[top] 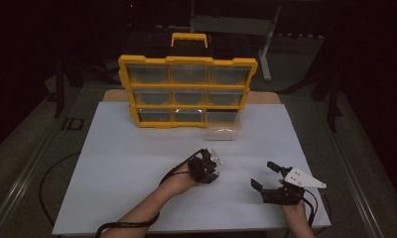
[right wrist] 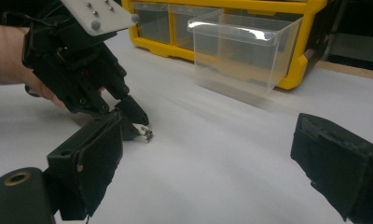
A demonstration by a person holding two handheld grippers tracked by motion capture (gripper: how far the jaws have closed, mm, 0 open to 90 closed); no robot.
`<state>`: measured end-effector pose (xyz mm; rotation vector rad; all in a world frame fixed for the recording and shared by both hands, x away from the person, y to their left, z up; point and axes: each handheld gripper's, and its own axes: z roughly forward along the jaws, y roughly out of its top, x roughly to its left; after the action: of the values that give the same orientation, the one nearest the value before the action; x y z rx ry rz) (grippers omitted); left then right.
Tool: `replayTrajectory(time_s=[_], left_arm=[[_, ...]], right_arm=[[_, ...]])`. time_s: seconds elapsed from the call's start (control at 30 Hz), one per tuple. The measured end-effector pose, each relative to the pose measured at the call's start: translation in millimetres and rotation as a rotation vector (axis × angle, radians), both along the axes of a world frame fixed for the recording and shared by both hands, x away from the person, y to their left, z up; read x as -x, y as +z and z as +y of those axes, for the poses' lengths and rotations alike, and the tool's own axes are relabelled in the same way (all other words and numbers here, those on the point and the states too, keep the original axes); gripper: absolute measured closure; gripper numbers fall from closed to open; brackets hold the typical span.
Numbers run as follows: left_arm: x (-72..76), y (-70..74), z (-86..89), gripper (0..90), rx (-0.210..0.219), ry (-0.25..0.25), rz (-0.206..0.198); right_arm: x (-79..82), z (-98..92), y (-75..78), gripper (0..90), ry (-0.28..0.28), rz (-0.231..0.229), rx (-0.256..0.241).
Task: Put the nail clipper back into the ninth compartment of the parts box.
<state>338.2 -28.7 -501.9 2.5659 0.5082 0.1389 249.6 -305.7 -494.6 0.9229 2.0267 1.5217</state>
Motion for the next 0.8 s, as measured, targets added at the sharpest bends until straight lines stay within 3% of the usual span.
replayTrajectory(time_s=[0.17,0.33,0.57,0.63,0.8], left_arm=[[-3.2,5.4,-11.7,74.8,-0.089,-0.026,0.02],[-5.0,7.6,-17.1,77.5,-0.127,-0.031,0.036],[-5.4,6.5,-13.0,78.0,-0.1,-0.031,0.036],[-5.8,5.1,-9.2,78.1,-0.066,-0.028,0.044],[-4.1,7.0,-8.6,78.1,-0.072,-0.05,0.037]], right_arm=[[0.0,0.8,-0.1,9.2,0.002,0.0,0.001],[0.1,0.6,-0.2,9.2,0.003,0.001,0.001],[-0.1,0.4,-0.2,9.2,0.002,0.001,0.001],[-0.2,0.1,-0.2,9.2,0.001,0.002,0.0],[-0.3,-0.5,-0.1,9.2,-0.001,0.0,-0.001]])
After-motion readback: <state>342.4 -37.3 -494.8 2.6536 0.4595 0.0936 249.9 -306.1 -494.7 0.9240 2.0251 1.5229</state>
